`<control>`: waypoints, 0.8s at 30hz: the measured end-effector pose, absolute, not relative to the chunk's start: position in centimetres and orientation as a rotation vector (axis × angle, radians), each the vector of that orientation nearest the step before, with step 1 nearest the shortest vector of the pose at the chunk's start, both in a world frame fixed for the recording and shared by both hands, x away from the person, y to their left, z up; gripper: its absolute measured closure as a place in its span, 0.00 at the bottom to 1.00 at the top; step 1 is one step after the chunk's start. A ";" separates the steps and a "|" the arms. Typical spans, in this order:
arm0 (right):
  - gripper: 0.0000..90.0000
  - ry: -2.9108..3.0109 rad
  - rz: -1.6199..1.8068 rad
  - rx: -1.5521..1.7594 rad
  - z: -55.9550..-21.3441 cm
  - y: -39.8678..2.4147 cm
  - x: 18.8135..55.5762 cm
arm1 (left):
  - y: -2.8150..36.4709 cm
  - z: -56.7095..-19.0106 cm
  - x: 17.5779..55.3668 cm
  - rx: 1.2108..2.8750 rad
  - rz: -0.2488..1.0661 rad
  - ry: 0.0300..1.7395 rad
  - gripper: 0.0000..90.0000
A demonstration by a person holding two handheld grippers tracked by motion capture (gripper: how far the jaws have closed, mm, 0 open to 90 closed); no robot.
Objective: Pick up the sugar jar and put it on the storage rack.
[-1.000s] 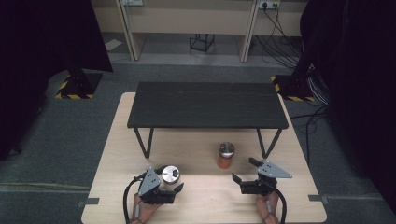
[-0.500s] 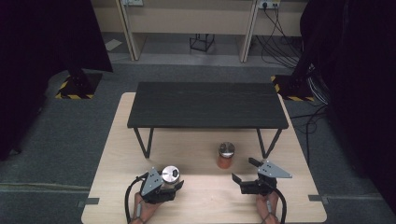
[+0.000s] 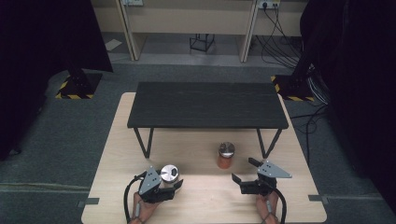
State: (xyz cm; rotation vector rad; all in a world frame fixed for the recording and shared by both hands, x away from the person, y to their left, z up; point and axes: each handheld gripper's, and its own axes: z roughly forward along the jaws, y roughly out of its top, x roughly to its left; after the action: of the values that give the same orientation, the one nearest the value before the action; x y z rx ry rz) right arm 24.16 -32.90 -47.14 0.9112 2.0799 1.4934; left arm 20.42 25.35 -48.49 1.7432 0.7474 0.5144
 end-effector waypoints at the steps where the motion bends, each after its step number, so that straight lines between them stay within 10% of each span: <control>1: 0.03 2.079 1.494 0.911 -47.2 -32.9 24.1 | 25.4 -48.3 20.4 1.740 0.515 0.748 0.35; 24: 0.03 2.076 1.499 0.917 -47.2 -33.0 24.1 | 26.6 -41.7 20.0 1.747 0.472 0.728 0.35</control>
State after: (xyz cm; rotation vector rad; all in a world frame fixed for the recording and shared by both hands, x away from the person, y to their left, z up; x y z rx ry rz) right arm 24.13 -33.01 -47.19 0.9167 2.0761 1.4985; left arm 20.00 26.59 -41.65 1.7466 0.7281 0.4720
